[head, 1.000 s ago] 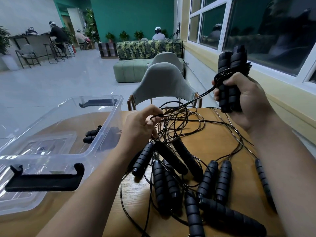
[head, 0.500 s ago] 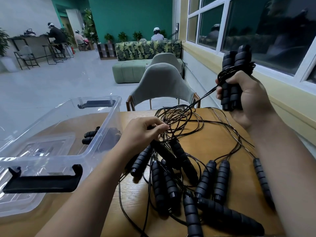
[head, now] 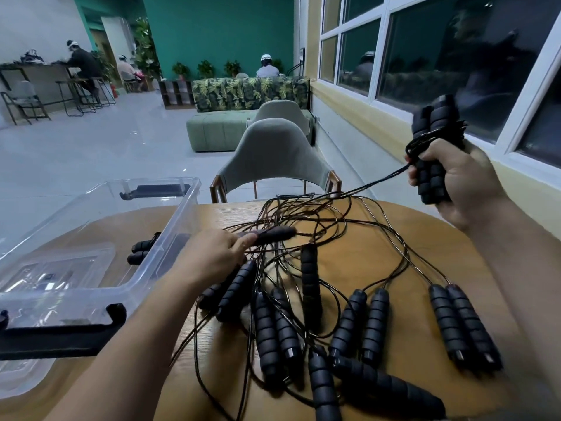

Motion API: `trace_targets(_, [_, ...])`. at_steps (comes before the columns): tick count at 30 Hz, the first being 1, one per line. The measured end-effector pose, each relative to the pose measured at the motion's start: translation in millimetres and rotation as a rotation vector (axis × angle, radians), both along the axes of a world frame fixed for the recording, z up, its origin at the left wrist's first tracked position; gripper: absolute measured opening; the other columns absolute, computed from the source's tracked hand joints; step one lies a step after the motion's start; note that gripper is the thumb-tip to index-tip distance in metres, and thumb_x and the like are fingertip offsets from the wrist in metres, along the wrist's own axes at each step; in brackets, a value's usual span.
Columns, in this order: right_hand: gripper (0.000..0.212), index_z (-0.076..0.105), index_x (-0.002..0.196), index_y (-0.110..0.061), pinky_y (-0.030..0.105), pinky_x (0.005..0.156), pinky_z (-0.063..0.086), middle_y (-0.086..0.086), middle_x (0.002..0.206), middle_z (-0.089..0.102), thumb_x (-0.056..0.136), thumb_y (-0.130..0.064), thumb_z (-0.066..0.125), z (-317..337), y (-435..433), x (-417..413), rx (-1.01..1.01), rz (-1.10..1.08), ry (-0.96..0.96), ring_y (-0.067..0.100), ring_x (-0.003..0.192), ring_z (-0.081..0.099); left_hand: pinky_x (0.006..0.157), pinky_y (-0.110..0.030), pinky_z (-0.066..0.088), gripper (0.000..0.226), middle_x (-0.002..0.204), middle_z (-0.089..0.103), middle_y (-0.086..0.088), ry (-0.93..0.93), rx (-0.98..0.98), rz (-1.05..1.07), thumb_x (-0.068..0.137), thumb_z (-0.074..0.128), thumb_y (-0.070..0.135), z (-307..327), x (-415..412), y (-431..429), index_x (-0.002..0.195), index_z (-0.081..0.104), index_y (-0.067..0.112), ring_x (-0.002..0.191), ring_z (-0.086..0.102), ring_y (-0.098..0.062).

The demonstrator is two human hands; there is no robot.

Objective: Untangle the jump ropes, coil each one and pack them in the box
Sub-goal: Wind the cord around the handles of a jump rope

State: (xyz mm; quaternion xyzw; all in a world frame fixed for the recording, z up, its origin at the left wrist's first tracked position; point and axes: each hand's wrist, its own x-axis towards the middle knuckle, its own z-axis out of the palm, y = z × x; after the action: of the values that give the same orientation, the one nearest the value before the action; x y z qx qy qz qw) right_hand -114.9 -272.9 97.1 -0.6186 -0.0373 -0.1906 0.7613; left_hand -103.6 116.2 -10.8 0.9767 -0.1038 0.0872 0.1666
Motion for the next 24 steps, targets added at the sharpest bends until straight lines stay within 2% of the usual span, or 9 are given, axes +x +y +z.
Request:
trace_targets(2, [0.02, 0.06, 0.114, -0.003, 0.024, 0.052, 0.047, 0.014, 0.095, 0.064, 0.095, -0.009, 0.055, 2, -17, -2, -0.038, -0.015, 0.03, 0.022, 0.073, 0.057, 0.062, -0.034, 0.048, 0.069, 0.059, 0.061, 0.001, 0.013, 0.04, 0.094, 0.103, 0.032, 0.07, -4, 1, 1, 0.066, 0.065, 0.023, 0.061, 0.061, -0.019])
trace_targets(4, [0.014, 0.06, 0.109, -0.006, 0.029, 0.059, 0.048, 0.014, 0.094, 0.064, 0.097, -0.005, 0.053, -1, -24, -4, -0.121, 0.01, 0.041, 0.023, 0.074, 0.057, 0.066, -0.035, 0.051, 0.072, 0.064, 0.062, 0.001, -0.002, 0.085, 0.178, 0.102, 0.03, 0.074, -7, 2, -3, 0.067, 0.064, 0.021, 0.067, 0.062, -0.023])
trace_targets(6, [0.014, 0.062, 0.106, -0.007, 0.032, 0.063, 0.05, 0.015, 0.094, 0.064, 0.097, -0.003, 0.052, -5, -24, -6, -0.166, 0.017, 0.034, 0.024, 0.074, 0.057, 0.072, -0.038, 0.055, 0.073, 0.065, 0.062, 0.0, 0.037, 0.051, 0.242, 0.102, 0.034, 0.075, -11, 5, -4, 0.067, 0.065, 0.019, 0.068, 0.062, -0.025])
trace_targets(10, [0.016, 0.063, 0.108, -0.006, 0.035, 0.064, 0.048, 0.013, 0.091, 0.065, 0.094, -0.006, 0.055, -13, -25, -8, -0.115, -0.036, 0.039, 0.023, 0.072, 0.058, 0.073, -0.04, 0.058, 0.067, 0.071, 0.067, -0.005, 0.045, -0.003, 0.387, 0.1, 0.041, 0.074, -14, 13, -1, 0.071, 0.068, 0.02, 0.073, 0.065, -0.032])
trace_targets(15, [0.02, 0.06, 0.115, -0.003, 0.035, 0.066, 0.048, 0.016, 0.097, 0.063, 0.095, -0.005, 0.056, -30, -13, -13, -0.014, 0.047, 0.044, 0.024, 0.075, 0.058, 0.063, -0.035, 0.052, 0.061, 0.061, 0.062, -0.004, -0.058, -0.022, 0.353, 0.101, 0.053, 0.065, -12, 17, 5, 0.067, 0.064, 0.015, 0.067, 0.062, -0.029])
trace_targets(18, [0.02, 0.06, 0.116, -0.002, 0.031, 0.063, 0.05, 0.018, 0.1, 0.062, 0.097, -0.004, 0.054, -33, 4, -22, 0.066, 0.126, 0.045, 0.022, 0.075, 0.06, 0.067, -0.036, 0.054, 0.065, 0.066, 0.062, -0.003, 0.01, 0.002, 0.323, 0.097, 0.047, 0.075, -6, 13, -2, 0.072, 0.061, 0.017, 0.071, 0.062, -0.027])
trace_targets(21, [0.02, 0.058, 0.117, 0.0, 0.03, 0.061, 0.052, 0.02, 0.1, 0.058, 0.099, -0.002, 0.051, -35, 23, -29, 0.077, 0.188, 0.035, 0.022, 0.075, 0.059, 0.077, -0.041, 0.057, 0.062, 0.088, 0.067, 0.002, 0.022, 0.0, 0.3, 0.087, 0.051, 0.086, 2, 5, -12, 0.096, 0.06, 0.025, 0.086, 0.065, -0.027])
trace_targets(24, [0.023, 0.057, 0.12, 0.001, 0.03, 0.062, 0.052, 0.02, 0.102, 0.057, 0.099, -0.002, 0.05, -35, 34, -34, 0.079, 0.252, 0.027, 0.023, 0.077, 0.058, 0.09, -0.044, 0.054, 0.073, 0.124, 0.056, 0.001, -0.09, -0.013, 0.216, 0.076, 0.078, 0.073, 19, -7, -25, 0.13, 0.053, 0.029, 0.112, 0.059, -0.027])
